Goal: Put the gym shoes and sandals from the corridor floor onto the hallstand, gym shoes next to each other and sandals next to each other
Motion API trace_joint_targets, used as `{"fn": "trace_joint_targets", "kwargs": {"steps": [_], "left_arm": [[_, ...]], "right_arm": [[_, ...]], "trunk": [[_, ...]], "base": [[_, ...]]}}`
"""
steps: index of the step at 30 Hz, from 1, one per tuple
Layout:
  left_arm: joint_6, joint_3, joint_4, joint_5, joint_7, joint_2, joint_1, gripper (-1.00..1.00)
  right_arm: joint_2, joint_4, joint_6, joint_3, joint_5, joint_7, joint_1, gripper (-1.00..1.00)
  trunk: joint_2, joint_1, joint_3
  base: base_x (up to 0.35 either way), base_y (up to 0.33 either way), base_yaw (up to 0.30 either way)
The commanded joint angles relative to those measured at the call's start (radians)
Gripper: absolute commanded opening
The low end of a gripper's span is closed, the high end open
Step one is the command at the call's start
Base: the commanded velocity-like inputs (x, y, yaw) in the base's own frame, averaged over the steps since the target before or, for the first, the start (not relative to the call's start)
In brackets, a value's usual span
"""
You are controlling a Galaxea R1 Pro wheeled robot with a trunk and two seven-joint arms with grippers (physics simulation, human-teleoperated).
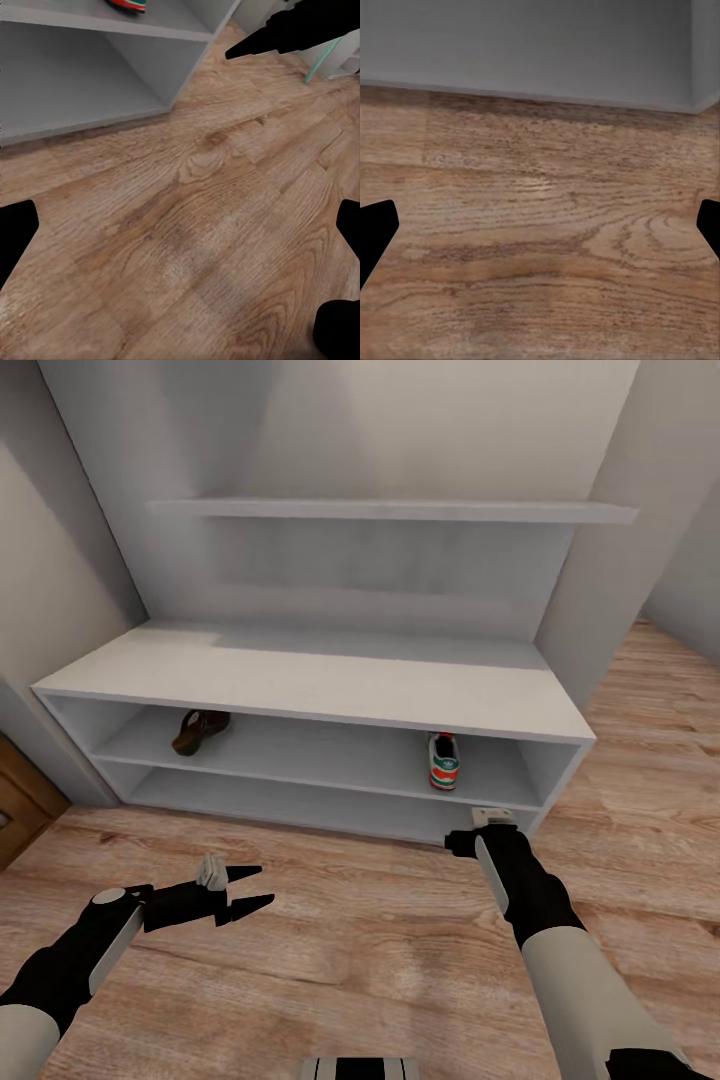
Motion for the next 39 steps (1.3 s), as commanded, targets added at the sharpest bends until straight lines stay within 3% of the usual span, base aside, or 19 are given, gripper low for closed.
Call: {"fn": "trace_joint_targets", "kwargs": {"steps": [1,15,24,39], "left_arm": [[0.011,-0.004,0.000,0.010,-0.001,0.002,-0.001,1.00],[0.011,-0.005,0.000,0.010,-0.001,0.001,-0.001,1.00],[0.011,-0.004,0.000,0.011,-0.003,0.000,-0.001,1.00],[0.012,-0.006,0.000,0.012,-0.004,0.000,-0.001,1.00]], "right_arm": [[0.001,-0.001,0.004,-0.002,0.002,-0.001,0.000,1.00],[0.001,-0.001,0.005,-0.010,0.000,0.000,0.000,1.00],[0.001,-0.001,-0.143,-0.008,-0.001,-0.001,-0.001,1.00],[0.001,0.007,-0.219,-0.009,-0.001,0.000,0.004,1.00]], "trunk": [[0.000,0.000,-0.001],[0.000,0.000,-0.001],[0.000,0.000,-0.001],[0.000,0.000,-0.001]], "base": [[0.000,0.000,0.000],[-0.029,0.000,0.000],[-0.308,0.000,0.000],[-0.240,0.000,0.000]]}}
